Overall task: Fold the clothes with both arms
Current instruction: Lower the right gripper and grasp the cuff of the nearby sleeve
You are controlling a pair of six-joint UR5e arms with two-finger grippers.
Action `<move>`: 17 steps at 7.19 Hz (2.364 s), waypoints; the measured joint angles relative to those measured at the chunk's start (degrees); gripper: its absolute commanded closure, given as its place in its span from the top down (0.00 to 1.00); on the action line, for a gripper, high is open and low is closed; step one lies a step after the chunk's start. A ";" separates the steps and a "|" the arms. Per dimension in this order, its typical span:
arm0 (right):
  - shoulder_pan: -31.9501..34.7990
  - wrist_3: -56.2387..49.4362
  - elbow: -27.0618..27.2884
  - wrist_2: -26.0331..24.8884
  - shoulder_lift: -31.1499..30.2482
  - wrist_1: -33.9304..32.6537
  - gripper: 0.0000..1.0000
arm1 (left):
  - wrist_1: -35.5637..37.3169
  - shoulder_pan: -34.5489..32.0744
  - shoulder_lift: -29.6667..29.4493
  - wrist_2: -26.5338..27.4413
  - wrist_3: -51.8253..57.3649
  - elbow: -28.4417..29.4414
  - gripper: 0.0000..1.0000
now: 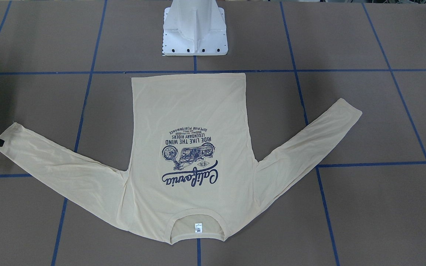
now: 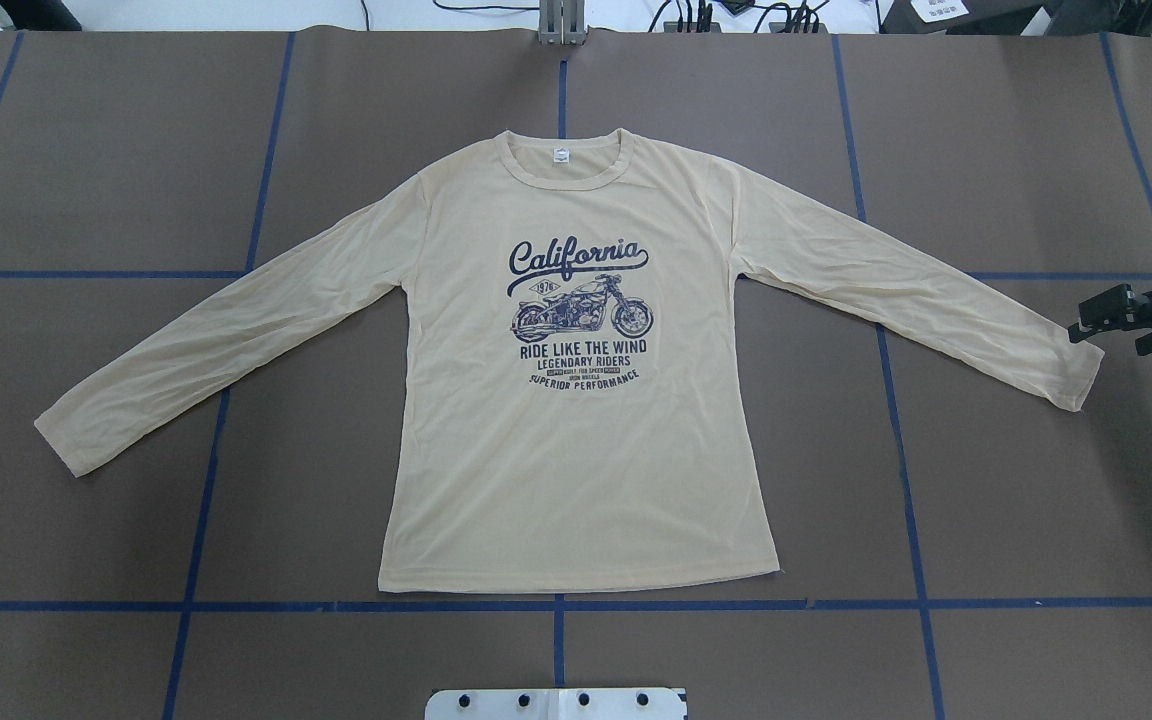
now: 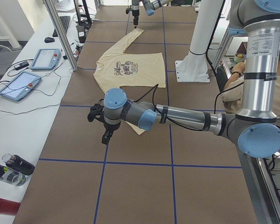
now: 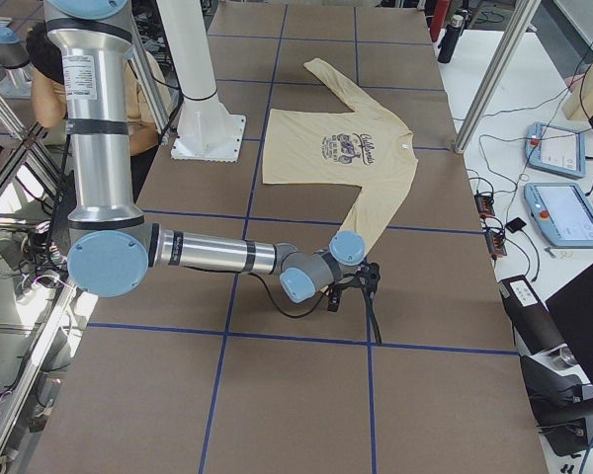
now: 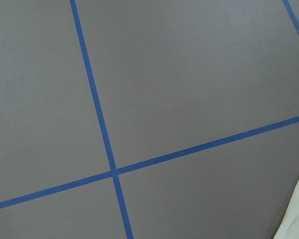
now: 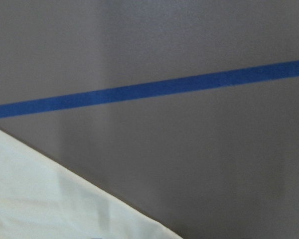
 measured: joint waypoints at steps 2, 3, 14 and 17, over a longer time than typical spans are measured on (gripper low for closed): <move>-0.17 0.07 -0.16 -0.16 -0.17 0.00 0.80 | -0.02 0.00 0.00 0.00 0.00 -0.03 0.99; -0.20 0.08 -0.35 -0.15 -0.21 0.03 0.66 | -0.02 0.00 0.00 0.00 0.00 -0.04 0.99; -0.23 1.13 -0.63 -0.13 -0.23 0.00 0.00 | -0.02 0.00 0.00 0.00 0.00 0.06 0.99; -0.23 1.21 -0.20 0.18 -0.07 -0.04 0.00 | -0.02 0.00 0.00 -0.02 0.00 0.07 0.99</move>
